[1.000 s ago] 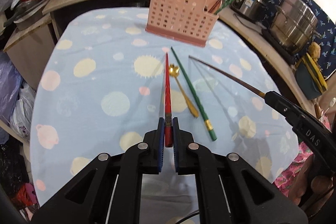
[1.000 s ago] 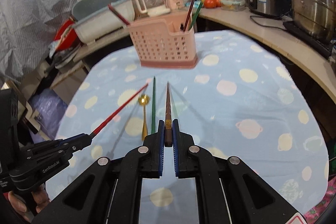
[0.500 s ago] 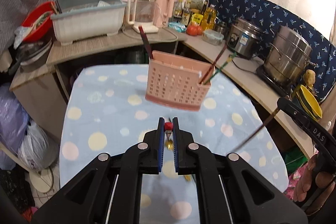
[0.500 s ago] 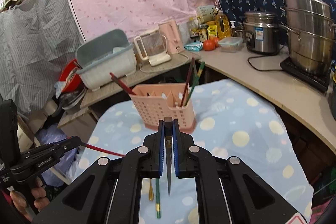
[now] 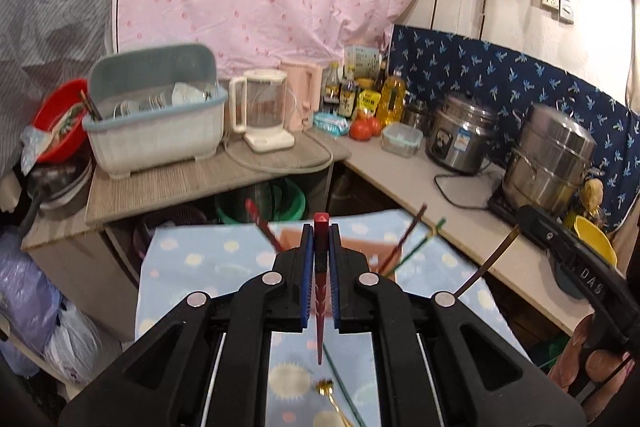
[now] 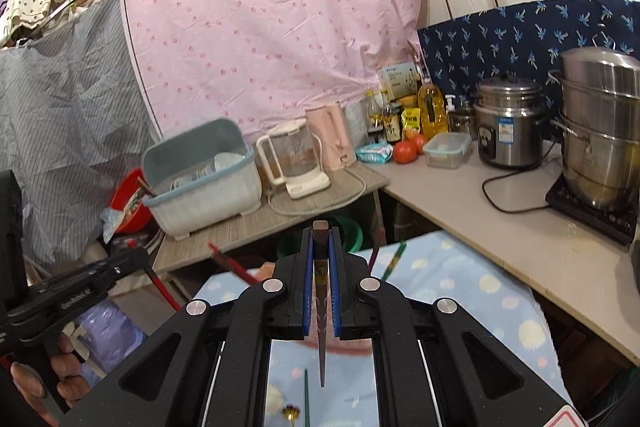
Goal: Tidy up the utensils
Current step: 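Lift both held chopsticks and carry them over the pink holder, then lower the chopsticks into the pink holder and open both grippers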
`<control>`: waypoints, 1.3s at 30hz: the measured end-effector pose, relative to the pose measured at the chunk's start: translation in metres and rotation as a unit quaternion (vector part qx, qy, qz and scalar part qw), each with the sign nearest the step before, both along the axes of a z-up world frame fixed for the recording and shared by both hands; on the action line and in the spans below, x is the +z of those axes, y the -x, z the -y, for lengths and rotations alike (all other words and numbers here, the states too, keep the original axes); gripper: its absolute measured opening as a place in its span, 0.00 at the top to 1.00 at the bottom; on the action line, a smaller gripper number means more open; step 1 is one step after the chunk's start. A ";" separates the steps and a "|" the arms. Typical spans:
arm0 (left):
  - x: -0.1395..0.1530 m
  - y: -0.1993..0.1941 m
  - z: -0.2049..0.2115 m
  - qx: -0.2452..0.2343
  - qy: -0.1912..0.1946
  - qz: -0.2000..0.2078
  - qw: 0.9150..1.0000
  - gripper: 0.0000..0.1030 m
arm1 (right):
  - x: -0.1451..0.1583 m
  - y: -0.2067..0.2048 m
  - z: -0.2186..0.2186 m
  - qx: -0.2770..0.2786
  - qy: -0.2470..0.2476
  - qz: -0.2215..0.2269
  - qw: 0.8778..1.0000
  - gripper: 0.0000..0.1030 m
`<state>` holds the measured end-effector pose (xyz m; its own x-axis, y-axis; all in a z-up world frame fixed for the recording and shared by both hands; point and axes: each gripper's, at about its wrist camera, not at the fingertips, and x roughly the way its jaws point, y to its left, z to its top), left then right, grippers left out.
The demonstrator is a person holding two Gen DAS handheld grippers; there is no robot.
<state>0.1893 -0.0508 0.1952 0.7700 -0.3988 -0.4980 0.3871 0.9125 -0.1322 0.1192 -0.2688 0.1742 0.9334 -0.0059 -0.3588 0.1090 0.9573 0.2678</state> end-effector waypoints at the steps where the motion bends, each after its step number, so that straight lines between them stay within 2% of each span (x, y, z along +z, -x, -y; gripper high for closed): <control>1: 0.009 -0.007 0.002 0.001 0.003 0.009 1.000 0.93 | 0.003 -0.007 0.002 -0.003 0.003 0.002 1.000 0.93; 7: 0.043 -0.046 0.009 0.009 0.025 0.045 0.999 0.93 | 0.013 -0.050 0.012 -0.019 0.004 0.007 1.000 0.93; 11: 0.053 -0.070 0.015 0.019 0.028 0.059 0.998 0.93 | 0.014 -0.077 0.019 -0.028 0.003 0.005 1.000 0.93; 18: 0.027 -0.109 0.025 0.029 0.012 0.040 0.999 0.93 | -0.010 -0.112 0.020 -0.026 0.005 -0.024 0.999 0.93; 23: 0.005 -0.125 0.028 0.032 0.008 0.021 0.999 0.93 | -0.031 -0.127 0.016 -0.021 0.010 -0.049 0.999 0.93; 26: -0.002 -0.129 0.029 0.037 0.007 0.024 0.999 0.93 | -0.039 -0.132 0.015 -0.023 0.010 -0.059 0.998 0.91; 27: -0.004 -0.129 0.029 0.039 0.008 0.025 0.999 0.91 | -0.040 -0.131 0.015 -0.028 0.011 -0.058 0.998 0.85; 30: -0.007 -0.130 0.024 0.045 0.014 0.021 0.999 0.71 | -0.039 -0.125 0.014 -0.033 0.018 -0.053 0.998 0.78; 35: -0.010 -0.124 0.022 0.041 0.013 0.012 0.999 0.70 | -0.035 -0.112 0.012 -0.028 0.015 -0.046 0.998 0.78; 38: -0.011 -0.114 0.021 0.035 0.010 0.006 0.999 0.65 | -0.034 -0.101 0.010 -0.023 0.008 -0.044 0.999 0.78; 39: -0.012 -0.110 0.021 0.035 0.009 0.004 0.999 0.60 | -0.034 -0.096 0.008 -0.021 0.008 -0.043 0.999 0.78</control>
